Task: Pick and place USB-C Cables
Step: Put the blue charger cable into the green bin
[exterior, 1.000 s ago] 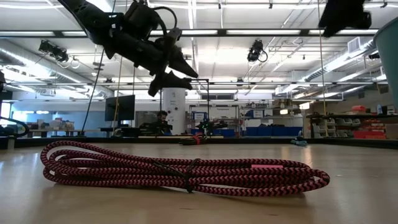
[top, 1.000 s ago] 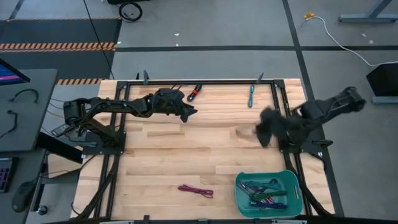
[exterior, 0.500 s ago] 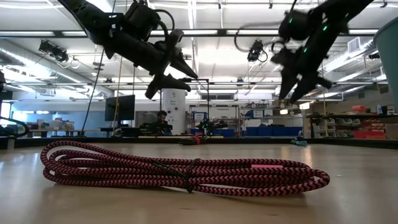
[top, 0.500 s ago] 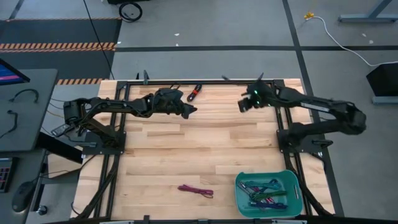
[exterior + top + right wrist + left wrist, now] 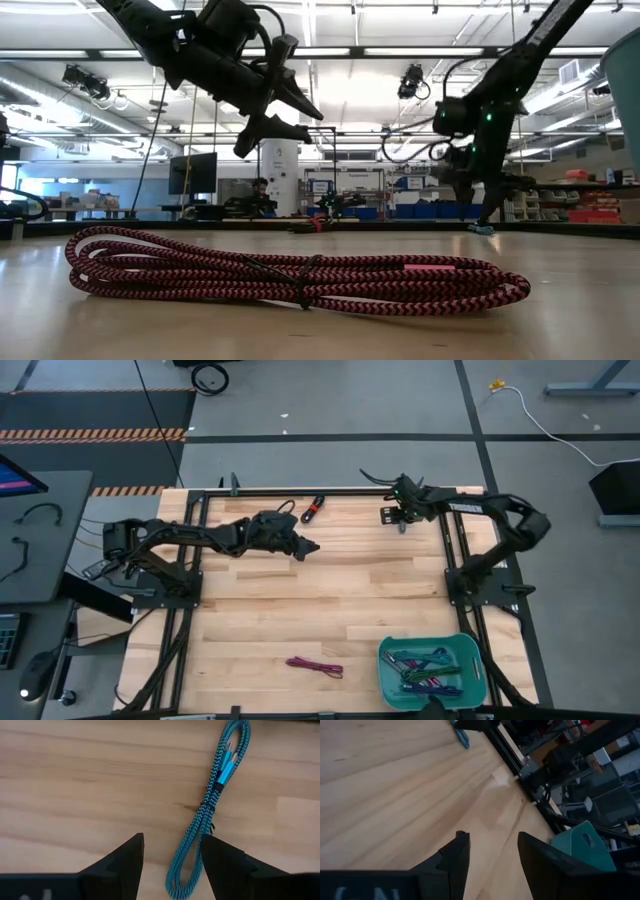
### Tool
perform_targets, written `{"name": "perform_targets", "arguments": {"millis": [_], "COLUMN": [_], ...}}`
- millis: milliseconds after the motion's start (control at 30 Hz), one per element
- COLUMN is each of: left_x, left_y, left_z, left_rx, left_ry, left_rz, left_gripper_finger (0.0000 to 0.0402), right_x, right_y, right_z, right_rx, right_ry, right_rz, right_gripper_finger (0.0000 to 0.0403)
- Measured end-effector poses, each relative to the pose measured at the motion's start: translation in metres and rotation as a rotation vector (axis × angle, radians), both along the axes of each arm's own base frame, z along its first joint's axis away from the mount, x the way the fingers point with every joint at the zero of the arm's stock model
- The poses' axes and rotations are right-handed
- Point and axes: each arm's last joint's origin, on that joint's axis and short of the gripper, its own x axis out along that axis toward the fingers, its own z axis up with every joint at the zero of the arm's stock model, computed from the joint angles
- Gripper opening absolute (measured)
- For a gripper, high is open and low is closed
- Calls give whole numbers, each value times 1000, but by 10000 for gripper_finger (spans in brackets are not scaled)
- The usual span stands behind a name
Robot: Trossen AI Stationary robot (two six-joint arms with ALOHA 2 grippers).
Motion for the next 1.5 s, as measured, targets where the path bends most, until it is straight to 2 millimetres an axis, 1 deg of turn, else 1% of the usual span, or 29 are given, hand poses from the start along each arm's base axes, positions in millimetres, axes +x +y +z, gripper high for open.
{"name": "perform_targets", "arguments": {"millis": [133, 233, 367, 500, 633, 767, 833, 967, 1200, 1367, 1500], "left_x": [0, 0, 0, 0, 0, -1, -1, -1, -1, 2, 4], "left_y": [0, 0, 0, 0, 1, 1, 1, 1, -1, -11, -26], "left_z": [0, 0, 0, 0, -1, -1, -1, -1, -2, -2, -3], "left_rx": [-1, -1, -2, -1, 7, 9, 8, 10, 15, 7, 5], "left_ry": [0, 0, 1, 2, 9, 11, 16, 18, 26, 26, 35], "left_rz": [-1, 0, -1, 0, 20, 26, 26, 24, 15, -16, -65], "left_gripper_finger": [172, 172, 172, 172, 172, 172, 172, 172, 172, 172, 172], "right_x": [2, 5, 8, 7, 9, 11, 10, 15, 24, 30, 30], "right_y": [-8, -12, -13, -13, -11, -8, -2, 6, 38, 71, 105], "right_z": [-16, -23, -24, -25, -25, -19, -15, 5, 44, 74, 101], "right_rx": [31, 35, 27, 33, 71, 87, 99, 42, -80, -197, -320], "right_ry": [7, 1, 23, 20, -13, -70, -75, -129, -212, -278, -316], "right_rz": [-28, -25, -27, -20, 27, 79, 90, 131, 245, 381, 621], "right_gripper_finger": [196, 179, 134, 73, 14, 9, 5, 3, 1, 1, 0]}}
